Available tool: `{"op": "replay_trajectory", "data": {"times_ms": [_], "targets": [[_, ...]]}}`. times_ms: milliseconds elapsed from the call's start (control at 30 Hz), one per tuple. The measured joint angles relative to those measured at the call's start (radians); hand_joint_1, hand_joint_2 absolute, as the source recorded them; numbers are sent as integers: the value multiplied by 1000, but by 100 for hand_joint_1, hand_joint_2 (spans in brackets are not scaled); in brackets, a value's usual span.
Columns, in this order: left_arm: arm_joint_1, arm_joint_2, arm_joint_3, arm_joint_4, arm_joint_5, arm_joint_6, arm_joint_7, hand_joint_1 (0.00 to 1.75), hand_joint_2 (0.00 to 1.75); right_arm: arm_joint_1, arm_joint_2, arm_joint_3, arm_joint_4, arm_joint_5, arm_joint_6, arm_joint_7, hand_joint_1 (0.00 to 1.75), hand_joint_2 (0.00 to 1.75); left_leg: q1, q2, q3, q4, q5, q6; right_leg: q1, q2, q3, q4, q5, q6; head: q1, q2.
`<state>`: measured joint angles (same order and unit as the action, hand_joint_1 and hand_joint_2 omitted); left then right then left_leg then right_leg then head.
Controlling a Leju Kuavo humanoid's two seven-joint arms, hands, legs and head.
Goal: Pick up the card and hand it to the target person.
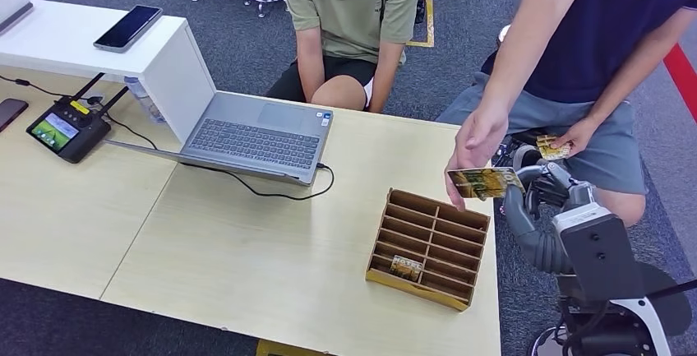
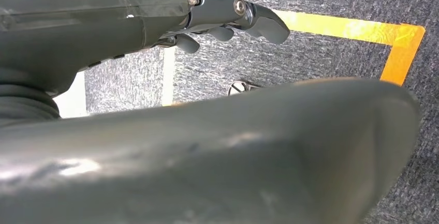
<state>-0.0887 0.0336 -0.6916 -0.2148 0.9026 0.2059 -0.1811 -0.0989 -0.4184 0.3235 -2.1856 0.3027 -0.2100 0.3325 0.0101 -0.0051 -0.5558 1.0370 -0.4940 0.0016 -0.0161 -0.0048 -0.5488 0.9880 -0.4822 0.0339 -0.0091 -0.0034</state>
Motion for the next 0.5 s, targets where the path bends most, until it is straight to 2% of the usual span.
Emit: {"op": "replay_trajectory", "data": {"times_ms": [333, 400, 467, 500], "targets": [[-1, 2, 0, 0, -9, -11, 7, 0, 0, -9, -16, 1, 30, -17, 2, -16, 175, 175, 0, 0, -1, 0, 0, 0, 0, -1, 0, 0, 0, 0, 0, 0], [-1, 1, 0, 0, -16, -14, 7, 0, 87, -11, -14, 4, 52, 12, 1, -31, 158, 175, 0, 0, -1, 0, 0, 0, 0, -1, 0, 0, 0, 0, 0, 0], [-1, 1, 0, 0, -26, -17, 9, 0, 175, -12, -11, 9, 78, 32, 0, -47, 71, 175, 0, 0, -1, 0, 0, 0, 0, -1, 0, 0, 0, 0, 0, 0], [-1, 1, 0, 0, -28, -18, 9, 0, 175, -12, -11, 10, 86, 36, 0, -51, 44, 175, 0, 0, -1, 0, 0, 0, 0, -1, 0, 0, 0, 0, 0, 0]]}}
